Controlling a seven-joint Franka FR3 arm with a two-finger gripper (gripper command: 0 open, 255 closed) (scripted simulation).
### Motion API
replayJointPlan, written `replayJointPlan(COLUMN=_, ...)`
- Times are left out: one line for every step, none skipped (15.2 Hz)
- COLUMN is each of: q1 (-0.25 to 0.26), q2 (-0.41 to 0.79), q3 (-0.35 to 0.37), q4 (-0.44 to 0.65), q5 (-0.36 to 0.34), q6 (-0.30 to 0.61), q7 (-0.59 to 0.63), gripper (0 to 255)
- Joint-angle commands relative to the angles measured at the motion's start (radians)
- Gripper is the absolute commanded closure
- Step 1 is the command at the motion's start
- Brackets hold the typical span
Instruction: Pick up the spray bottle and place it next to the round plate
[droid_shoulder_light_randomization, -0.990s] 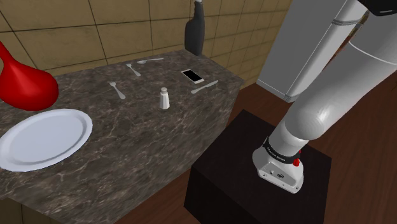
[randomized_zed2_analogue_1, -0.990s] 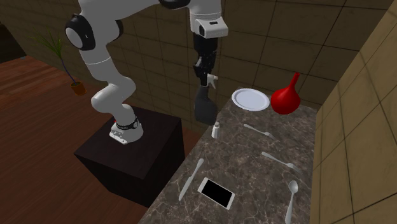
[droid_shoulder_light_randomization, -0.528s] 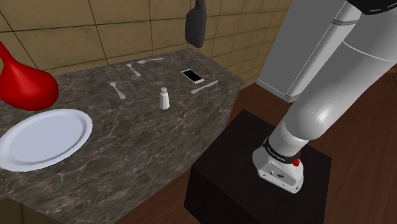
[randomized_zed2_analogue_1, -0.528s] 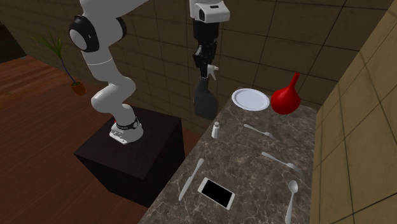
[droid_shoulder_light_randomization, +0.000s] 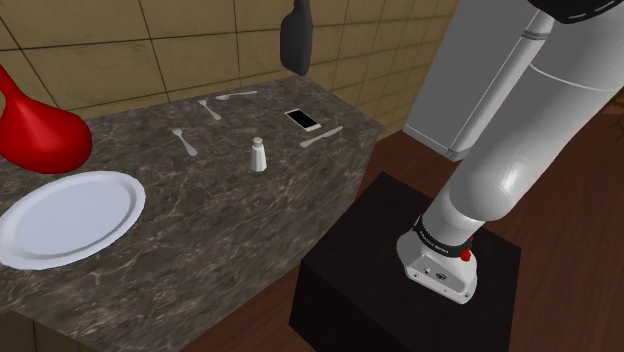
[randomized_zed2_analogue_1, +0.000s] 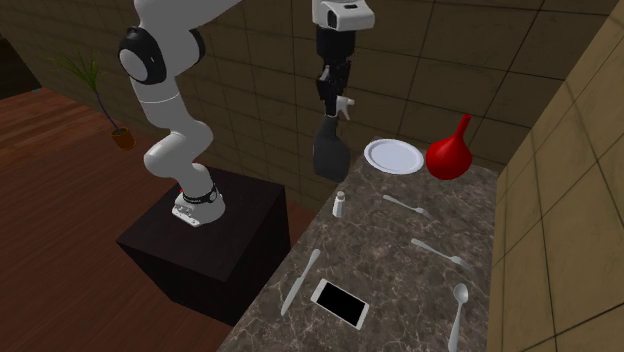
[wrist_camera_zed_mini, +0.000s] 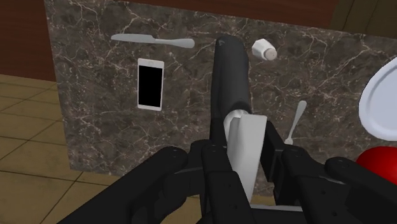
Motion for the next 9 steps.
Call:
replayJointPlan(q1=0.018, q2=0.016, q3=0.018, q4=-0.014, q5=-0.003, q6=0.031, q7=0.036, gripper=255)
replayJointPlan(q1=0.028, q2=0.024, q3=0.027, q4=-0.024, q5=-0.005, q6=0.049, q7=0.055, gripper=255)
replayJointPlan(q1=0.038, q2=0.033, q3=0.035, q4=-0.033, q5=-0.007, q6=0.066, q7=0.074, gripper=255)
replayJointPlan(q1=0.048, q2=0.044, q3=0.044, q4=-0.040, q5=-0.009, q6=0.083, q7=0.092, gripper=255)
replayJointPlan(q1=0.058, q2=0.055, q3=0.052, q4=-0.045, q5=-0.012, q6=0.099, q7=0.110, gripper=255)
replayJointPlan(q1=0.068, q2=0.068, q3=0.060, q4=-0.049, q5=-0.014, q6=0.115, q7=0.128, gripper=255)
replayJointPlan(q1=0.078, q2=0.081, q3=0.068, q4=-0.051, q5=-0.017, q6=0.130, q7=0.146, gripper=255)
replayJointPlan(q1=0.089, q2=0.096, q3=0.076, q4=-0.051, q5=-0.021, q6=0.145, q7=0.163, gripper=255)
replayJointPlan(q1=0.099, q2=0.112, q3=0.083, q4=-0.049, q5=-0.025, q6=0.158, q7=0.181, gripper=255)
